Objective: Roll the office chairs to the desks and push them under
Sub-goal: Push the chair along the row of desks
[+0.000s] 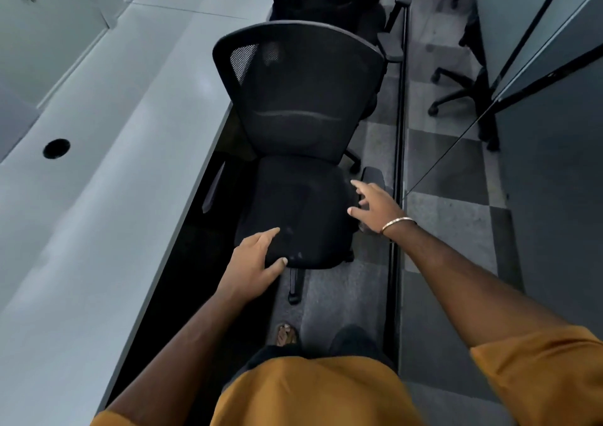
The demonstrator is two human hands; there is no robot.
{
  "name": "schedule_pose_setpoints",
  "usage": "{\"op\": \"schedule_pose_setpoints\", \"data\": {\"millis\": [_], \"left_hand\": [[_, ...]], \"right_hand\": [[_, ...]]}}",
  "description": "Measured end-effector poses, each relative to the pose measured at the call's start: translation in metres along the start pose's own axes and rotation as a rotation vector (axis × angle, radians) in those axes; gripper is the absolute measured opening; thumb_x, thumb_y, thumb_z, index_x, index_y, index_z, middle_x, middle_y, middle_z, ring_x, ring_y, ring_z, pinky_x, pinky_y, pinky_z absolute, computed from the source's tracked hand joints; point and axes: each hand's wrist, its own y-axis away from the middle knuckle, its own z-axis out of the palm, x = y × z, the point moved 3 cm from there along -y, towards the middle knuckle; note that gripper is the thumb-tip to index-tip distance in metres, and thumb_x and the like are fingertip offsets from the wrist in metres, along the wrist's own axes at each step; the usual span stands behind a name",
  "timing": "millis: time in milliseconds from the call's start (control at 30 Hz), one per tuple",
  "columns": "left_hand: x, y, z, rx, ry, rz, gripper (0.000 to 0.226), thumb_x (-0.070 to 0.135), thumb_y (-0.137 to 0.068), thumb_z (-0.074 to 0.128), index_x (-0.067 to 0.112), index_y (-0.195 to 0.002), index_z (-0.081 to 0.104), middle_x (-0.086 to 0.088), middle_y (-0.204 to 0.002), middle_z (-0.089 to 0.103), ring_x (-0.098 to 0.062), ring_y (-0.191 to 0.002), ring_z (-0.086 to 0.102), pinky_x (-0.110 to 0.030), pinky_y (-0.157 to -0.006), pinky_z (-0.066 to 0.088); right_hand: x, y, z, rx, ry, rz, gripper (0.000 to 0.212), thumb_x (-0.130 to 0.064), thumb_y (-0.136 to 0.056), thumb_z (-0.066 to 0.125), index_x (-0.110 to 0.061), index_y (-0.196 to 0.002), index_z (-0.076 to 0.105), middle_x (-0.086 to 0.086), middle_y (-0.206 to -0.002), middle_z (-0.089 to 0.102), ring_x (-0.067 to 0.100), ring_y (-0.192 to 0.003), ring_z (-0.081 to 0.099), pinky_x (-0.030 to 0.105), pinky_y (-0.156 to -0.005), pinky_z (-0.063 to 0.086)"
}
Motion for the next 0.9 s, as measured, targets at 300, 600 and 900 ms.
{"op": "schedule_pose_setpoints", "data": {"millis": [300,600,900], "left_hand": [[0.039,-0.098,-0.018,0.043,0.015,0.001,0.074,0.053,-0.092,0.057,0.020,-0.156,0.044,0.001,-0.148,0.056,-0.015,-0.140,0.047,-0.034,-0.114,0.041],[0.091,-0.175,0.020,0.102,0.068,-0.114,0.067,0.040,-0.098,0.068,0.026,-0.158,0.041,0.007,-0.152,0.052,-0.012,-0.144,0.042,-0.027,-0.115,0.032],[0.127,-0.205,0.041,0.112,0.081,-0.192,0.066,0.043,-0.098,0.066,0.028,-0.157,0.041,0.010,-0.150,0.053,-0.006,-0.141,0.040,-0.029,-0.116,0.036]], "right_hand": [[-0.005,-0.184,-0.108,0.089,0.112,-0.023,0.080,-0.032,-0.092,0.075,-0.002,-0.154,0.037,0.023,-0.141,0.051,0.037,-0.129,0.053,0.039,-0.106,0.042],[0.010,-0.329,-0.197,0.278,-0.106,0.100,0.063,-0.040,-0.097,0.065,-0.015,-0.151,0.045,0.008,-0.146,0.054,0.031,-0.136,0.049,0.041,-0.112,0.041],[0.044,-0.330,-0.201,0.240,-0.213,0.021,0.033,-0.051,-0.094,0.062,-0.024,-0.111,0.067,-0.007,-0.101,0.069,0.022,-0.101,0.064,0.042,-0.094,0.053]]}}
